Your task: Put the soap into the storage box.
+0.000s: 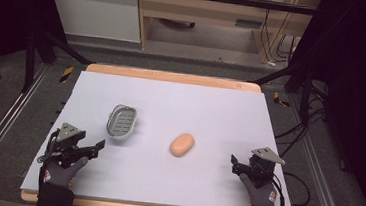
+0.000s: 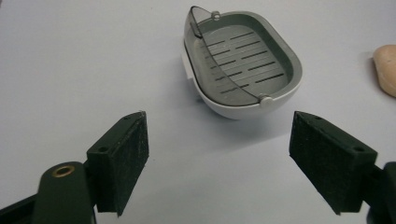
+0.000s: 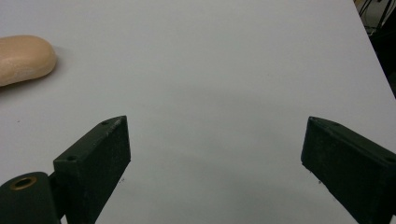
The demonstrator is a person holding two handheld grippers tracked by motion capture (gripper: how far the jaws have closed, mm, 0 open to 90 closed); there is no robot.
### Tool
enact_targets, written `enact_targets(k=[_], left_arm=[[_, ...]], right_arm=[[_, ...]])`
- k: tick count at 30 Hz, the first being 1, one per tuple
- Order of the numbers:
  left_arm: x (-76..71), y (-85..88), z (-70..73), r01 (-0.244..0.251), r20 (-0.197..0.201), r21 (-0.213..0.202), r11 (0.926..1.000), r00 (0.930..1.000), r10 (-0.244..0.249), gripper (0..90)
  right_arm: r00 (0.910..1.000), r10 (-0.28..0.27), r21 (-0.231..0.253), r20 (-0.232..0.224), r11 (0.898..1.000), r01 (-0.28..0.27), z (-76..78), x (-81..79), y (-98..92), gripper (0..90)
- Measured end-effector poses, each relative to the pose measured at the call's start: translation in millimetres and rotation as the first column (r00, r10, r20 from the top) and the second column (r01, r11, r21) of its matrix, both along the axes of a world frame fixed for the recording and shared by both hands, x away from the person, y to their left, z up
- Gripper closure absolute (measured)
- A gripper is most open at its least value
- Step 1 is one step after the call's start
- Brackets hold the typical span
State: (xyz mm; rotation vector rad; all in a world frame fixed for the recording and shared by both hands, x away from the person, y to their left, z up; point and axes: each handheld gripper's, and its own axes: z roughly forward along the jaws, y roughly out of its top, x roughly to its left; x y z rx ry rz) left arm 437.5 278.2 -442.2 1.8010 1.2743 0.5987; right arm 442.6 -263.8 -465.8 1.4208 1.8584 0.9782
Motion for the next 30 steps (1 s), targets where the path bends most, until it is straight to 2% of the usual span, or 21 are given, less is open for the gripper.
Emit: enact_targets(k=[2,7,13,16,22,30], left_arm=[[-0.8,-1.6,1.4,0.006,0.002,0.000,1.0000,1.0000,-0.006,18.9],[-4.6,-17.6,8.3,0.057,0.013,0.007,0.9983,0.9983,-0.058,18.4],[-7.4,-33.5,8.2,0.098,-0.001,0.039,0.9945,0.9952,-0.098,18.5],[-8.3,-37.9,8.5,0.108,0.001,0.034,0.9936,0.9941,-0.108,18.6],[-10.7,-51.3,11.6,0.154,-0.005,0.049,0.9869,0.9881,-0.154,18.8],[-11.9,-65.0,14.1,0.186,-0.010,0.065,0.9804,0.9825,-0.186,19.1]], right_arm=[[1.0000,0.001,-0.003,0.001,1.000,-0.001,0.1,0.0,-0.1,8.2],[1.0000,-0.007,-0.013,-0.001,1.000,0.007,0.4,1.7,-1.2,7.7],[0.9999,-0.013,-0.013,-0.002,1.000,0.013,0.5,1.8,-1.9,7.4],[0.9999,-0.016,-0.017,-0.004,1.000,0.016,0.5,1.9,-1.8,7.4],[0.9998,-0.016,-0.022,-0.009,1.000,0.015,0.2,2.2,-1.5,7.4],[0.9998,-0.018,-0.024,-0.007,1.000,0.018,0.2,2.1,-2.0,7.3]])
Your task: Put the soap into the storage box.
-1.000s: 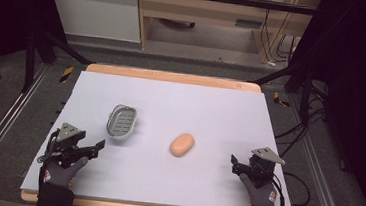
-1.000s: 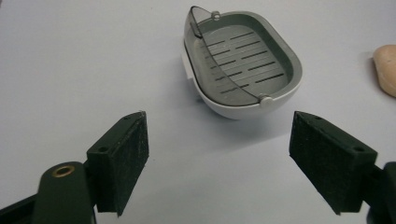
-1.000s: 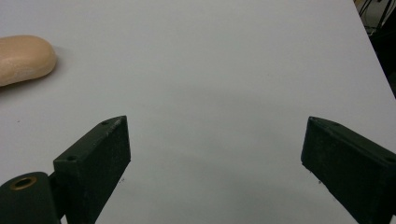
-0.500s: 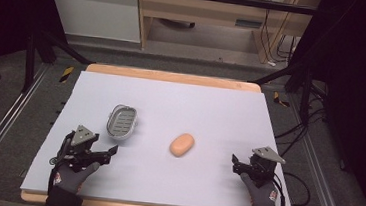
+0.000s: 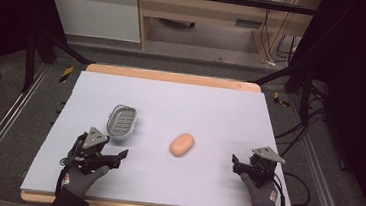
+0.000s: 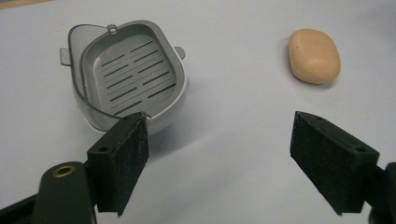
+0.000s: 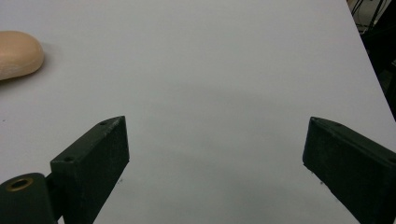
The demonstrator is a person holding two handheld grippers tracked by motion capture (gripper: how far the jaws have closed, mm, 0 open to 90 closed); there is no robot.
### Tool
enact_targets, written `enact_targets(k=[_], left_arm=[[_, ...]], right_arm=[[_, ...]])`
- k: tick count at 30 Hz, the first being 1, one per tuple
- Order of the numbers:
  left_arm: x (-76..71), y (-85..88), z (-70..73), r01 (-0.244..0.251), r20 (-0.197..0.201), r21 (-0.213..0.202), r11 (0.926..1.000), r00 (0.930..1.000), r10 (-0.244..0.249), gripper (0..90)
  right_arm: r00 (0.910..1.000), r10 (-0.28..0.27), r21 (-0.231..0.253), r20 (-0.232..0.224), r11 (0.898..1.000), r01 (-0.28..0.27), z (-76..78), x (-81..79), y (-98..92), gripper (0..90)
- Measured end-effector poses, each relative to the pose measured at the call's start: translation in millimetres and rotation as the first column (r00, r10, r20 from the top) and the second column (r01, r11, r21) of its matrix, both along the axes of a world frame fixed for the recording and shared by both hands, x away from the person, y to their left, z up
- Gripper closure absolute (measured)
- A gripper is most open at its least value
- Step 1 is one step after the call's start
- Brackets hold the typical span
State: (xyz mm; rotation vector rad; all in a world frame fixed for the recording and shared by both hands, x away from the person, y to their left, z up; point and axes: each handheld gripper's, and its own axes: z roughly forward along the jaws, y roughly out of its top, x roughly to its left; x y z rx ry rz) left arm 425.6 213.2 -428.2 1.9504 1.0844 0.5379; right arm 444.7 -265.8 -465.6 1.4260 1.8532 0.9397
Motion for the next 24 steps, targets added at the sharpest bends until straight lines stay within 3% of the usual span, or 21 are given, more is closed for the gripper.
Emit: enact_targets(k=[18,24], left_arm=[[8.4,-26.1,15.3,0.059,0.003,0.045,0.9972,0.9983,-0.059,19.1],[14.3,-33.5,20.1,0.068,0.008,0.034,0.9971,0.9976,-0.068,19.1]], right_arm=[[0.9999,-0.005,-0.010,-0.011,1.000,0.004,0.3,-1.5,-0.7,6.9],[0.9999,-0.004,-0.008,-0.014,1.000,0.004,0.4,-1.7,-0.6,6.9]])
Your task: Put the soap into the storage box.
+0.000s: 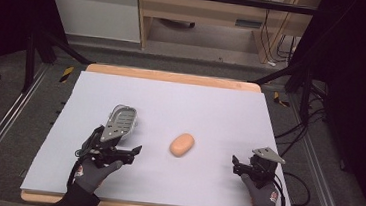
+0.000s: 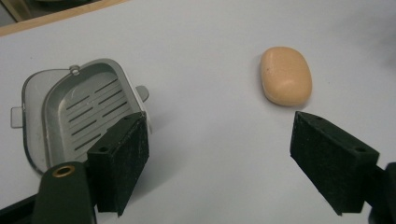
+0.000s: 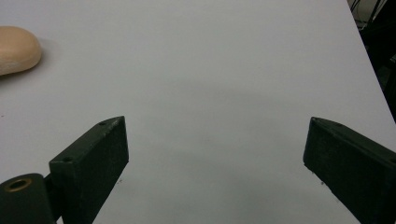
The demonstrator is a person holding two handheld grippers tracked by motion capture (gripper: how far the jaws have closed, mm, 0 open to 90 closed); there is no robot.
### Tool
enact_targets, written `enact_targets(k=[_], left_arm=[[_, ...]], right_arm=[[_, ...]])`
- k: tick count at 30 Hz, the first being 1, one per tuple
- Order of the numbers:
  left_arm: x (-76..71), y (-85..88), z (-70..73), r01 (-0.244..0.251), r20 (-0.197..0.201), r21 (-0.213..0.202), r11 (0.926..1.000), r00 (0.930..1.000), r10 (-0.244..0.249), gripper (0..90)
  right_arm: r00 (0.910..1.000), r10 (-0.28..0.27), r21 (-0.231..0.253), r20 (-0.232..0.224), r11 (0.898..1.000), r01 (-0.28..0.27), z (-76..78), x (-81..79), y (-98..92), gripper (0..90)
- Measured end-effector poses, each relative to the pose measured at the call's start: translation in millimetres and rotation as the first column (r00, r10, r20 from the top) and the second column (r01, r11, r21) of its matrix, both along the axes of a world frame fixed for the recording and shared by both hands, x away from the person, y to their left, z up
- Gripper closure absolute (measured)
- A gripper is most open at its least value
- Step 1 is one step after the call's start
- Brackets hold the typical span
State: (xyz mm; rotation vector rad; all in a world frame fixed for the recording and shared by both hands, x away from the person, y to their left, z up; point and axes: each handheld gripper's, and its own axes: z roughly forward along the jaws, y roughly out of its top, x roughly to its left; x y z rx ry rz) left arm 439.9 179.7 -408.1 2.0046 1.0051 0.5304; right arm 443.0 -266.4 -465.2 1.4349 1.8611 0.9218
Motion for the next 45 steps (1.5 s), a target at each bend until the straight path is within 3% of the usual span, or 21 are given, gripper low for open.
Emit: enact_targets(k=[8,16,45], left_arm=[[8.5,-14.4,6.8,0.026,0.002,-0.007,0.9996,0.9996,-0.026,19.1],[16.3,-30.1,12.2,0.059,-0.002,0.022,0.9980,0.9983,-0.059,19.1],[32.3,-73.8,14.2,0.117,-0.035,0.043,0.9921,0.9926,-0.116,18.6]], right_arm=[[1.0000,0.000,0.008,-0.003,1.000,0.000,0.2,0.1,0.1,6.8],[1.0000,-0.001,0.007,-0.004,1.000,0.001,0.3,0.3,0.3,6.8],[1.0000,-0.005,0.013,-0.007,1.000,0.005,0.3,1.1,0.5,6.6]])
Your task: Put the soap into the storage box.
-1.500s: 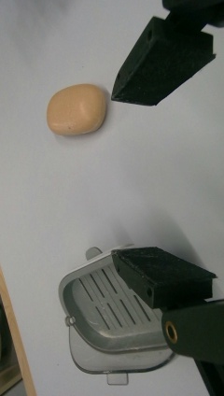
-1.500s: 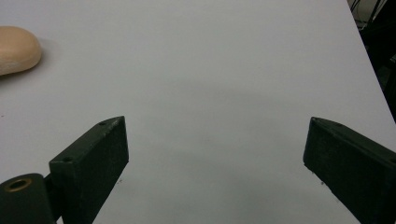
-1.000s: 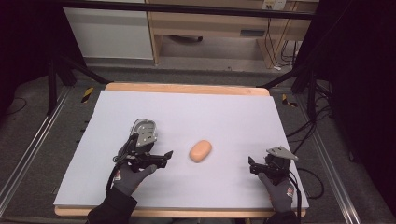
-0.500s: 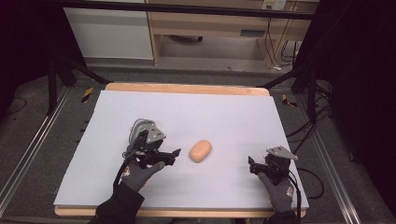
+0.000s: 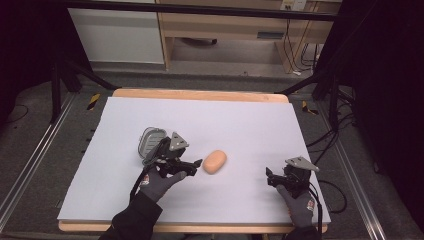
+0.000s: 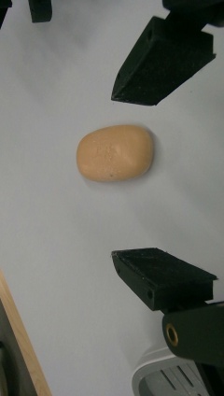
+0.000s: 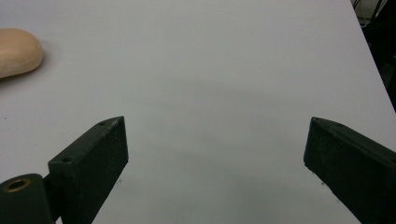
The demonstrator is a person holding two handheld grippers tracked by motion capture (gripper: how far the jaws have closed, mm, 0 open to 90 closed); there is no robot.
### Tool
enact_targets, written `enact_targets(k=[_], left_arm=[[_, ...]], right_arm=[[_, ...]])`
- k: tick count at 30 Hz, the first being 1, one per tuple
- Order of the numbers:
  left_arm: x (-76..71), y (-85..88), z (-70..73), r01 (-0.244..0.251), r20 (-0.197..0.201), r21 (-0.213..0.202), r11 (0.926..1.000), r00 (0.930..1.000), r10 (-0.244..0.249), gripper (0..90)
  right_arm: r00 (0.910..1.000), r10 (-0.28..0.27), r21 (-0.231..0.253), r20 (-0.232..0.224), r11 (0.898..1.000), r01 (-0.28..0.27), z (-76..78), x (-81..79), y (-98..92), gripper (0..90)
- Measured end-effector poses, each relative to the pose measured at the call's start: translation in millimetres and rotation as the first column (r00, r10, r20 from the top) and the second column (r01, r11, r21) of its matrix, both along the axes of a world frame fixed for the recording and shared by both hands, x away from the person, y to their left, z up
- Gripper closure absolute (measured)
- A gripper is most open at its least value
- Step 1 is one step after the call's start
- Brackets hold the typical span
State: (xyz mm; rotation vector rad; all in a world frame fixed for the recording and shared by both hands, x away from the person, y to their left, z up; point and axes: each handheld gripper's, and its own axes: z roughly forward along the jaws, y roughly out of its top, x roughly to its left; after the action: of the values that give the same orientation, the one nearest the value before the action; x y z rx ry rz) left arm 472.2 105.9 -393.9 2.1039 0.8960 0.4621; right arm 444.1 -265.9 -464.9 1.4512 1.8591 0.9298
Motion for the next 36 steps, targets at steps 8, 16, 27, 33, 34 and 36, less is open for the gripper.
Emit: enact_targets(k=[8,16,27,33,34,36], left_arm=[[5.2,-12.4,-4.2,0.021,-0.020,0.015,0.9997,0.9996,-0.021,19.1],[9.9,-25.6,-10.5,0.044,-0.042,0.033,0.9985,0.9982,-0.043,19.4],[16.7,-42.2,-18.2,0.069,-0.074,0.053,0.9962,0.9951,-0.065,20.1],[20.5,-48.6,-21.4,0.070,-0.085,0.058,0.9959,0.9943,-0.065,20.1],[21.3,-49.6,-22.0,0.073,-0.087,0.059,0.9956,0.9940,-0.067,20.1],[22.7,-53.3,-23.7,0.073,-0.093,0.059,0.9956,0.9934,-0.067,20.1]], right_arm=[[1.0000,0.008,0.004,-0.001,1.000,-0.008,-0.1,-0.4,1.0,6.5],[0.9999,0.011,0.003,0.000,1.000,-0.011,-0.1,-0.6,1.1,6.5],[0.9997,0.025,0.011,0.005,1.000,-0.025,0.1,-1.0,1.7,6.2],[0.9997,0.022,0.009,0.008,1.000,-0.022,0.3,-1.0,1.8,6.1],[0.9998,0.020,0.008,0.009,1.000,-0.020,0.4,-1.0,1.5,6.0],[0.9998,0.019,0.006,0.007,1.000,-0.019,0.3,-0.8,1.2,6.0]])
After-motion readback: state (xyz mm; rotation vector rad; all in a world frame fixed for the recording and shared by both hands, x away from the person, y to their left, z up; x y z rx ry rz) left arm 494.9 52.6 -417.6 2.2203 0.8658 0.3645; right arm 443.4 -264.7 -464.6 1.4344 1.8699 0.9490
